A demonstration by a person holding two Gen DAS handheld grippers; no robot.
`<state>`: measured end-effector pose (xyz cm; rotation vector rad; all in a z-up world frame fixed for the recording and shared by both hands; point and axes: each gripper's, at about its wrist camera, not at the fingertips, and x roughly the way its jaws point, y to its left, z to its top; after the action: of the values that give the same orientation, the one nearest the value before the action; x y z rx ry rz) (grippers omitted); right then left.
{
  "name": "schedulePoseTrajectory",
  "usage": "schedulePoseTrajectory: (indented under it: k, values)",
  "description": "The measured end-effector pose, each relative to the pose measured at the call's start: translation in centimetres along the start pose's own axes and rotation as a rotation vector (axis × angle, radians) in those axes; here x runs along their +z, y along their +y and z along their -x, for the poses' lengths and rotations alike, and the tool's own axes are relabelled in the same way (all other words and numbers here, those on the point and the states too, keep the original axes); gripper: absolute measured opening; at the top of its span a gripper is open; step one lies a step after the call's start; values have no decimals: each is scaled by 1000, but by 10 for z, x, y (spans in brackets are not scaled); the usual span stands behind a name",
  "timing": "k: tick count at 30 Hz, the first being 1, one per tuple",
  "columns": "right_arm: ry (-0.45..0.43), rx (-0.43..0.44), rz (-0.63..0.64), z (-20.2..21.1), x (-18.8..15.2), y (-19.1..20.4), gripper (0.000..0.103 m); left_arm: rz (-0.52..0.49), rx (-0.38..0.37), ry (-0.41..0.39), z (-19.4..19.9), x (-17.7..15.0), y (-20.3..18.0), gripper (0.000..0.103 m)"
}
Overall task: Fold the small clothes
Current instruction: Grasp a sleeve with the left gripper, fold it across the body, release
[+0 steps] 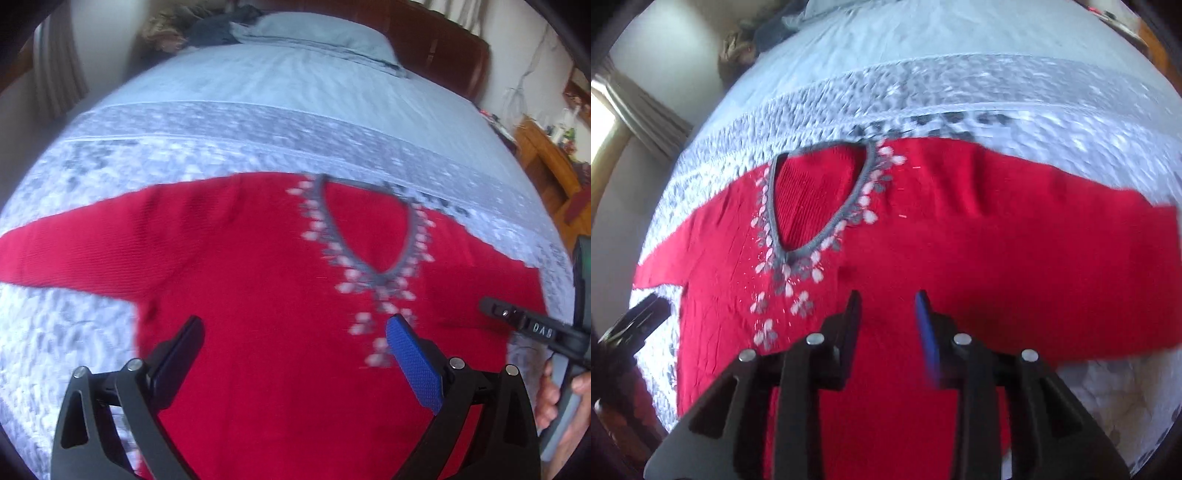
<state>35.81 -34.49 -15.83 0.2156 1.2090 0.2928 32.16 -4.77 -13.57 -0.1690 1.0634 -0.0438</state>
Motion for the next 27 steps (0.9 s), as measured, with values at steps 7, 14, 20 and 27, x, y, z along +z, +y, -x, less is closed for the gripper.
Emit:
schedulePoseTrajectory:
  k: [7,14,20,27]
  values:
    - [-78,-27,-27,55,-64,-50,31,5,-309,239,-71,13,-82,90]
    - [-161,-7,-51,74,-105,-67,31,78,-330,346,-123,12,-117,73]
    - [-170,-16,-46,73,-111,-71,32,55,-292,341,-130,17,-133,30]
    - [-185,-24,-63,77,-110,-76,31,79,-301,204,-101,29,-116,6]
